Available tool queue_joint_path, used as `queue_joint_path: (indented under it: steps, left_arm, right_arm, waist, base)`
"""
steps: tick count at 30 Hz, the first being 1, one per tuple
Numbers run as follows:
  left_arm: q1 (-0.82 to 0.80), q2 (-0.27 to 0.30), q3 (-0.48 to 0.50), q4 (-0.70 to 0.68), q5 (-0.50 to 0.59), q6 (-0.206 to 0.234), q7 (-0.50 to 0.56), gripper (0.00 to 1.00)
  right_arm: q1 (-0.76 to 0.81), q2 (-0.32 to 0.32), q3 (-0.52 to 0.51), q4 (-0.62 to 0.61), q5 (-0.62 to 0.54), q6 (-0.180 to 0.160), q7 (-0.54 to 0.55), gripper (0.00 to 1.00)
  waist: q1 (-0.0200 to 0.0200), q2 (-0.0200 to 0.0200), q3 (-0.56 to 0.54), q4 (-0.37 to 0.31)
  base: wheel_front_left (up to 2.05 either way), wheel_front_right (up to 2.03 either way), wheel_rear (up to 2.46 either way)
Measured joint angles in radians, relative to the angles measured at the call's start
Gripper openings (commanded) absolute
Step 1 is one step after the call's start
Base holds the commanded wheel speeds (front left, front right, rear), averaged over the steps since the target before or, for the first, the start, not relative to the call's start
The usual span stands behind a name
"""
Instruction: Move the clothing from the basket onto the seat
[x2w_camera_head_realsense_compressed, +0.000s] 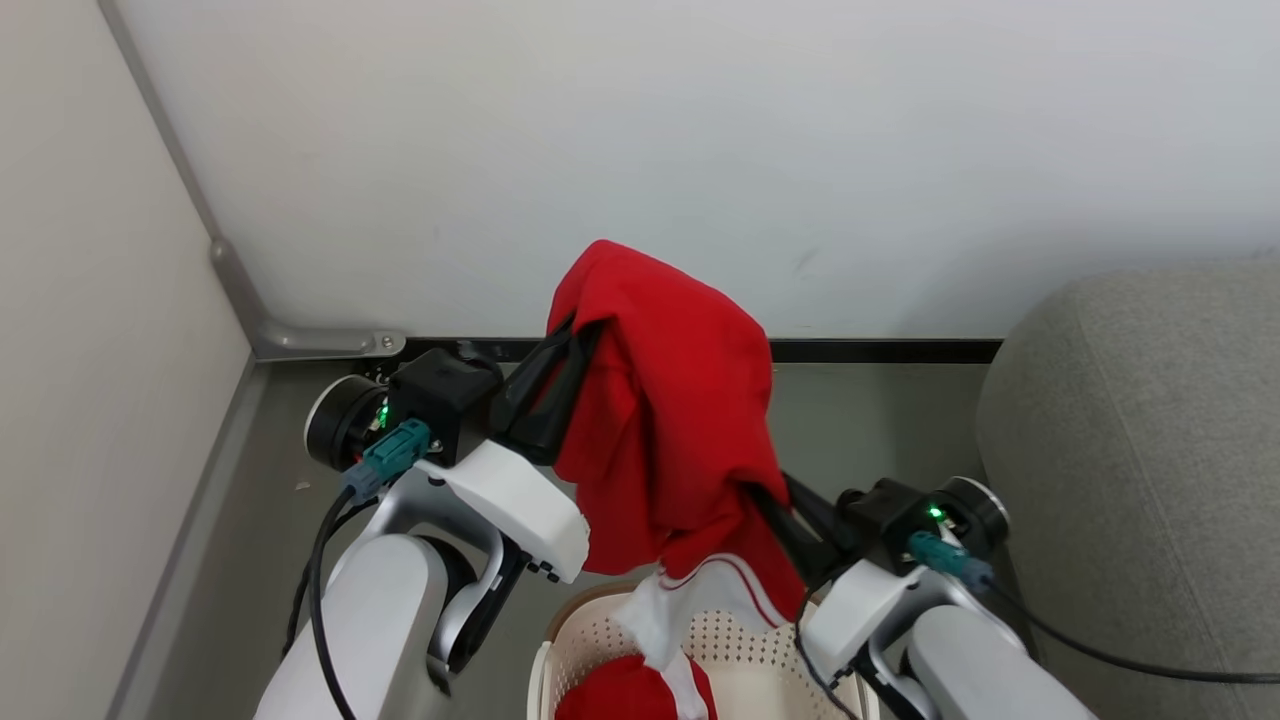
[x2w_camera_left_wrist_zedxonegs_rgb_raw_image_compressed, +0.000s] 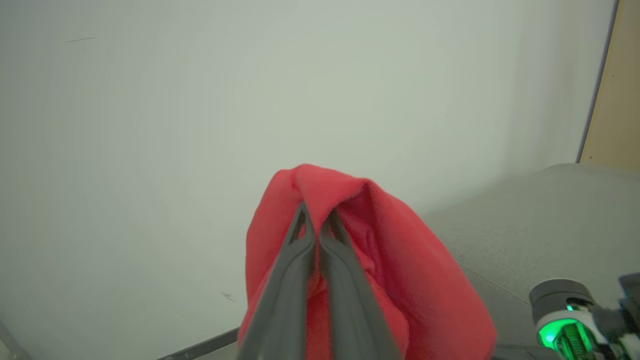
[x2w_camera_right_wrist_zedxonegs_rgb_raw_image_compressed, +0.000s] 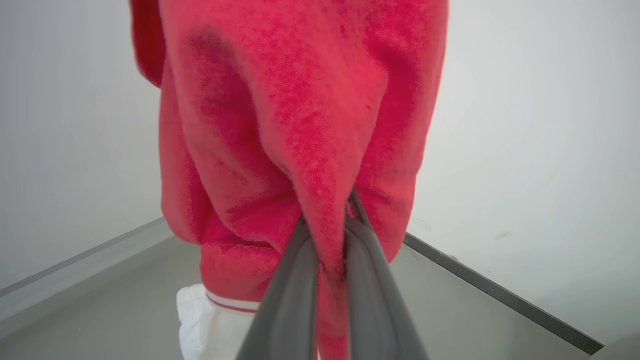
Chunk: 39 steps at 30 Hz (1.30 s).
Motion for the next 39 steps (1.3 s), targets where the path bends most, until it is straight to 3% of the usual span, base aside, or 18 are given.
queue_joint_path:
  steps: [3, 4, 6, 8, 21, 39]
  left_arm:
    - [0.014, 0.008, 0.007, 0.017, 0.0, 0.005, -0.012, 0.0]
    - [0.017, 0.009, 0.012, 0.021, 0.0, 0.007, -0.017, 0.4]
    - [0.021, 0.012, 0.023, 0.029, -0.004, 0.012, -0.034, 0.88]
    - [0.027, 0.014, 0.031, 0.039, -0.012, 0.013, -0.046, 0.97]
    - [0.076, 0.016, 0.036, 0.091, -0.029, 0.012, -0.094, 1.0]
    - [0.144, 0.021, -0.012, 0.116, -0.035, -0.015, -0.157, 1.0]
  right_arm:
    - [0.011, -0.022, -0.033, -0.036, 0.016, 0.0, 0.0, 0.0]
    - [0.013, -0.026, -0.046, -0.05, 0.021, 0.0, 0.0, 0.0]
    - [0.016, -0.038, -0.06, -0.07, 0.031, 0.0, 0.0, 0.0]
    - [0.02, -0.046, -0.072, -0.088, 0.044, 0.0, 0.0, 0.0]
    - [0.04, -0.084, -0.111, -0.169, 0.092, 0.0, 0.0, 0.0]
    - [0.073, -0.197, -0.232, -0.243, 0.098, 0.0, 0.0, 0.0]
  waist:
    - [0.0, 0.0, 0.001, -0.016]
    - [0.0, 0.0, 0.001, -0.022]
    - [0.0, 0.0, 0.002, -0.033]
    - [0.0, 0.0, 0.003, -0.044]
    - [0.0, 0.0, 0.011, -0.099]
    - [0.0, 0.0, 0.02, -0.17]
  base:
    - [0.0, 0.0, 0.0]
    - [0.0, 0.0, 0.0]
    - [0.0, 0.0, 0.0]
    - [0.0, 0.0, 0.0]
    - [0.0, 0.0, 0.0]
    - [0.0, 0.0, 0.0]
